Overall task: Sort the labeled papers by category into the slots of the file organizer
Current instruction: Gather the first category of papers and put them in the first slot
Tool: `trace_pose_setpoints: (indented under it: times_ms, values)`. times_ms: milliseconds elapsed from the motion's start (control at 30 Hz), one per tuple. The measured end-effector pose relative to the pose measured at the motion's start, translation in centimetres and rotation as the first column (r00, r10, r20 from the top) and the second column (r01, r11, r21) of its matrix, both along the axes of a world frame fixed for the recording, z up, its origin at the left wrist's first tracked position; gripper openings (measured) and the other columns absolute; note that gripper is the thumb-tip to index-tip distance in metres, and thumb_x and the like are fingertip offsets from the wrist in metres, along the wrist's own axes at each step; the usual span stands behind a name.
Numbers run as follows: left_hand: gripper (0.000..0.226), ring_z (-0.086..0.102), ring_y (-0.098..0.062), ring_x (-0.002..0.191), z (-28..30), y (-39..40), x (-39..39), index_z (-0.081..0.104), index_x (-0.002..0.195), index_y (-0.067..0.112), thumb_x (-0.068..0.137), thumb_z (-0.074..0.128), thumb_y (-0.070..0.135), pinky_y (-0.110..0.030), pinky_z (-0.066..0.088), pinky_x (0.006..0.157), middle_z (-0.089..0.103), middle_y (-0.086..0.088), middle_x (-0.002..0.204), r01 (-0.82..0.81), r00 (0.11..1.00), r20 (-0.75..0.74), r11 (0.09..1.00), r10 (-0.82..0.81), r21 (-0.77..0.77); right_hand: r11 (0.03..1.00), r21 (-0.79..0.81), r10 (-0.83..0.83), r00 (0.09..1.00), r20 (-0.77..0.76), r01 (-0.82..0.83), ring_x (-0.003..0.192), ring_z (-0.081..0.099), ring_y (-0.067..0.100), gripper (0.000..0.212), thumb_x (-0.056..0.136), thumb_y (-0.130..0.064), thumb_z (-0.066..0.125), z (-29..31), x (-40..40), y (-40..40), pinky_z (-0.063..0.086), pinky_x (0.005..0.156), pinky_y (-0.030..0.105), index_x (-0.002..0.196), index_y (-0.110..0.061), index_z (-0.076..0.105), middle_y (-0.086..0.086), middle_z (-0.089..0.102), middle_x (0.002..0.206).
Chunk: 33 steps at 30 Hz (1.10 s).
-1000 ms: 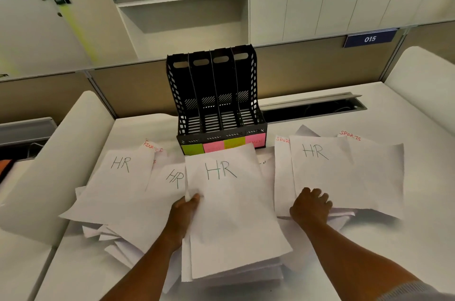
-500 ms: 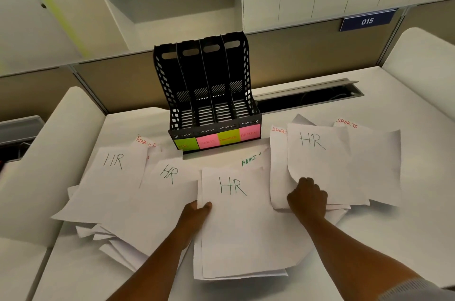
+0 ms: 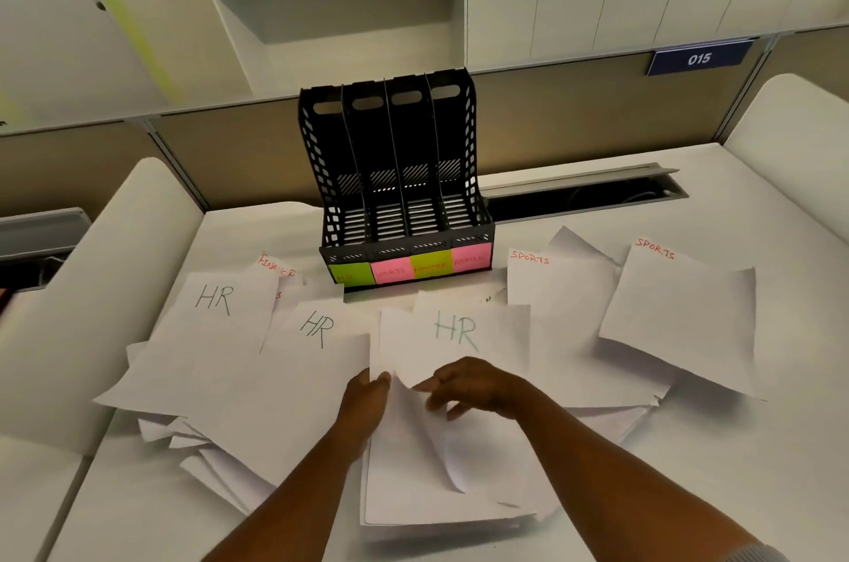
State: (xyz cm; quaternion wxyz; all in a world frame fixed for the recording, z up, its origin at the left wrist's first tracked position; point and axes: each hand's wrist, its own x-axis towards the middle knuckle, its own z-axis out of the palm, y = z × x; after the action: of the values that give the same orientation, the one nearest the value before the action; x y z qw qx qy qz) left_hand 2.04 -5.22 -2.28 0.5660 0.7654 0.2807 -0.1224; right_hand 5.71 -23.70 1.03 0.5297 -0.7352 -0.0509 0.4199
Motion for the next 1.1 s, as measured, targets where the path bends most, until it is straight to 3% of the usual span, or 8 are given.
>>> trace_pose_setpoints:
  times_ms: [133,300,433,567,700,800,1000,1100]
  values:
    - [0.038,0.053,-0.025,0.113,0.0,0.4,0.1,0.052,0.131,0.014,0.101,0.043,0.035,-0.034,0.04,0.094,0.057,0.0,0.126,-0.062,0.998,-0.024,0.996,0.06,-0.058,0.986,-0.019,0.167,0.986,0.008,-0.167,0.114,0.06,0.019,0.011,0.08,-0.005,0.07,0.4,-0.1,1.9,0.054,0.089,0.031,0.077,-0.016,0.072,-0.002,0.063,0.128]
    - [0.033,0.062,-0.022,0.103,-0.4,1.6,-0.2,0.061,0.119,0.015,0.093,0.06,0.035,-0.031,0.047,0.086,0.067,0.001,0.114,0.008,1.0,0.027,0.998,-0.006,-0.066,0.978,-0.05,0.205,0.978,0.028,-0.203,0.099,0.065,0.015,0.021,0.077,-0.021,0.076,-0.1,0.2,2.9,0.055,0.091,0.034,0.095,-0.011,0.075,0.003,0.071,0.113]
    - [0.038,0.064,-0.025,0.101,-0.3,2.6,-0.2,0.058,0.126,0.011,0.092,0.063,0.027,-0.033,0.053,0.087,0.067,-0.006,0.117,-0.035,0.998,0.049,0.999,0.037,-0.038,0.987,-0.088,-0.106,0.965,0.238,0.131,0.092,0.067,0.02,0.038,0.078,-0.041,0.075,-1.4,0.9,2.6,0.053,0.078,0.031,0.094,-0.008,0.072,0.007,0.072,0.097]
    - [0.033,0.064,-0.019,0.086,0.3,4.1,-0.1,0.058,0.125,0.012,0.094,0.061,0.025,-0.027,0.052,0.073,0.067,-0.006,0.109,-0.146,0.988,0.044,0.985,0.15,-0.095,0.803,-0.232,-0.352,0.75,0.56,0.549,0.096,0.057,0.015,0.04,0.076,-0.037,0.076,-3.4,2.2,0.8,0.046,0.082,0.027,0.105,-0.013,0.062,0.003,0.059,0.11]
    - [0.034,0.061,-0.023,0.094,0.4,5.9,-0.1,0.055,0.129,0.014,0.096,0.057,0.018,-0.033,0.048,0.083,0.064,-0.006,0.115,-0.225,0.972,0.032,0.956,0.234,-0.189,0.717,-0.3,-0.441,0.743,0.504,0.629,0.116,0.052,0.027,0.073,0.069,-0.048,0.079,-3.7,2.7,-0.4,0.047,0.094,0.04,0.124,-0.011,0.051,0.009,0.048,0.125]
    - [0.03,0.064,-0.025,0.096,0.5,6.9,0.0,0.057,0.127,0.014,0.097,0.054,0.019,-0.036,0.051,0.083,0.068,-0.005,0.111,-0.211,0.976,-0.005,0.947,0.217,-0.241,0.804,-0.258,-0.429,0.823,0.373,0.536,0.113,0.054,0.024,0.084,0.068,-0.054,0.079,-3.5,2.6,-0.3,0.047,0.091,0.036,0.131,-0.01,0.045,0.008,0.055,0.124]
    - [0.027,0.068,-0.031,0.096,0.7,7.9,0.3,0.062,0.119,0.01,0.097,0.054,0.024,-0.04,0.055,0.077,0.073,-0.01,0.105,-0.169,0.986,-0.061,0.909,0.158,-0.381,0.919,0.002,-0.389,0.907,0.163,0.394,0.094,0.065,0.016,0.046,0.073,-0.035,0.081,-2.8,2.3,0.9,0.053,0.075,0.025,0.111,-0.02,0.061,0.004,0.068,0.115]
    - [0.03,0.062,-0.026,0.096,1.0,8.2,0.6,0.057,0.12,0.012,0.098,0.053,0.031,-0.04,0.053,0.08,0.066,-0.007,0.106,-0.141,0.99,-0.052,0.96,0.132,-0.241,0.908,-0.036,-0.399,0.889,0.223,0.417,0.093,0.066,0.022,0.04,0.078,-0.025,0.078,-2.9,2.4,1.0,0.054,0.077,0.029,0.114,-0.016,0.063,0.008,0.069,0.112]
